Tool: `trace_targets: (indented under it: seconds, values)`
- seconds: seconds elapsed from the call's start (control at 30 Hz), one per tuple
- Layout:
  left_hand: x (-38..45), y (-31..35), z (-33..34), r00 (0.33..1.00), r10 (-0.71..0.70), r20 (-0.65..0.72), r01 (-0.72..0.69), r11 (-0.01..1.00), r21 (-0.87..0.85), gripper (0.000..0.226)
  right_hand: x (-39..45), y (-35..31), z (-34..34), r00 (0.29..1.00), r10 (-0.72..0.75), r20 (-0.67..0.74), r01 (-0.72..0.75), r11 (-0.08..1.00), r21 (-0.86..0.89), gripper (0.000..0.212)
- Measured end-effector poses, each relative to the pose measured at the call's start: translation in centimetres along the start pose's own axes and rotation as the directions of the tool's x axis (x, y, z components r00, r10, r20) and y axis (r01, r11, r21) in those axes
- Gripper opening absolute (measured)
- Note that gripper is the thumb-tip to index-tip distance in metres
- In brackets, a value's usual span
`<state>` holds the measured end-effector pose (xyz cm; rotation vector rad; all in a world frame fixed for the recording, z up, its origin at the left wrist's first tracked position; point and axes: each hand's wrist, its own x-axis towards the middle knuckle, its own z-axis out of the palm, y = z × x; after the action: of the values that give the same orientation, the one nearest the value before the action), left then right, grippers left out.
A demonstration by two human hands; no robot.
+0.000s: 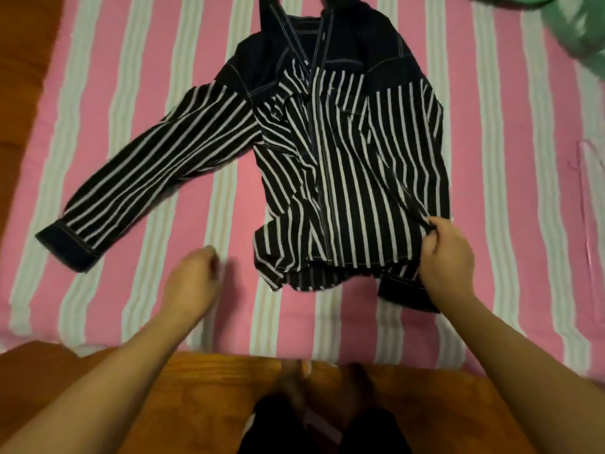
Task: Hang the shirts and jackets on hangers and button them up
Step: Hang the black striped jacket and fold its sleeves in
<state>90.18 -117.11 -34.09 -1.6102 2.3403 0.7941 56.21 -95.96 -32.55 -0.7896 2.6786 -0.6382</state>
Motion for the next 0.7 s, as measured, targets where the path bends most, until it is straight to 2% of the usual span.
trace_targets:
  seconds: [0.07, 0.1, 0.13, 0.2, 0.27, 0.3, 0.33, 0.37, 0.4, 0.43, 0.47, 0.5, 0.53, 0.6, 0.63, 0.7]
  values:
    - [-0.6, -4.8, -2.7, 0.958, -0.286, -0.029, 0.282, 0.956, -0.084, 0.007, -0.6, -0.1, -0.4, 0.998, 0.054, 0.028, -0.055, 0.998, 0.012, 0.034]
    - [-1.0, -6.0, -3.1, 0.935, -0.354, -0.012, 0.351, 0.931, -0.098, 0.007, -1.0, 0.0, -0.3, 0.995, 0.078, 0.06, -0.079, 0.997, 0.017, 0.035]
    - [-1.5, -6.0, -2.8, 0.932, -0.363, 0.006, 0.361, 0.926, -0.111, 0.01, -1.2, 0.1, -0.1, 0.989, 0.114, 0.093, -0.117, 0.993, 0.026, 0.036]
    - [-2.1, -4.0, -0.3, 0.966, -0.244, 0.083, 0.257, 0.943, -0.21, 0.031, -1.7, 0.1, 0.3, 0.965, 0.203, 0.169, -0.225, 0.967, 0.123, 0.044]
    - [-2.2, -0.1, 3.3, 0.974, -0.079, 0.211, 0.135, 0.955, -0.266, 0.071, -2.2, 0.1, 0.7, 0.931, 0.222, 0.29, -0.29, 0.931, 0.22, 0.059]
    - [-2.0, 1.7, 5.2, 0.972, -0.01, 0.233, 0.075, 0.959, -0.275, 0.085, -2.4, 0.2, 0.9, 0.921, 0.171, 0.349, -0.254, 0.945, 0.207, 0.065]
    - [-1.5, 3.3, 6.8, 0.974, 0.04, 0.225, 0.031, 0.952, -0.304, 0.088, -2.6, 0.3, 1.2, 0.91, 0.113, 0.399, -0.19, 0.969, 0.16, 0.07]
    - [-0.8, 4.8, 8.0, 0.979, 0.059, 0.193, 0.013, 0.937, -0.349, 0.076, -2.6, 0.7, 1.8, 0.905, 0.033, 0.424, -0.098, 0.987, 0.131, 0.075]
    - [-0.3, 5.8, 8.5, 0.987, 0.034, 0.16, 0.032, 0.917, -0.397, 0.054, -2.4, 1.1, 2.2, 0.893, -0.011, 0.45, -0.034, 0.995, 0.091, 0.078]
    - [0.1, 6.6, 8.7, 0.989, -0.027, 0.143, 0.092, 0.878, -0.47, 0.032, -1.9, 2.1, 2.8, 0.886, -0.058, 0.459, 0.032, 0.997, 0.065, 0.079]
    - [0.6, 7.0, 8.5, 0.985, -0.11, 0.13, 0.163, 0.819, -0.549, 0.021, -1.3, 2.6, 3.2, 0.888, -0.068, 0.454, 0.072, 0.997, 0.007, 0.081]
    - [0.8, 7.2, 7.9, 0.977, -0.184, 0.11, 0.213, 0.758, -0.616, 0.021, -0.9, 3.3, 3.8, 0.892, -0.05, 0.45, 0.081, 0.995, -0.05, 0.084]
    - [0.8, 6.8, 7.1, 0.969, -0.234, 0.074, 0.225, 0.723, -0.653, 0.023, -0.6, 3.7, 4.3, 0.902, 0.03, 0.431, 0.035, 0.989, -0.143, 0.085]
    - [0.1, 4.8, 5.1, 0.971, -0.237, -0.01, 0.175, 0.745, -0.643, 0.018, -0.7, 3.0, 5.0, 0.903, 0.175, 0.392, -0.075, 0.964, -0.256, 0.064]
    - [-0.3, 3.2, 4.2, 0.972, -0.233, -0.032, 0.167, 0.778, -0.605, 0.014, -0.9, 2.5, 5.3, 0.911, 0.176, 0.372, -0.078, 0.962, -0.263, 0.047]
    - [-0.9, -0.6, 2.3, 0.95, -0.304, -0.067, 0.225, 0.82, -0.526, 0.009, -1.5, 2.5, 4.4, 0.937, 0.082, 0.34, 0.03, 0.949, -0.313, 0.032]
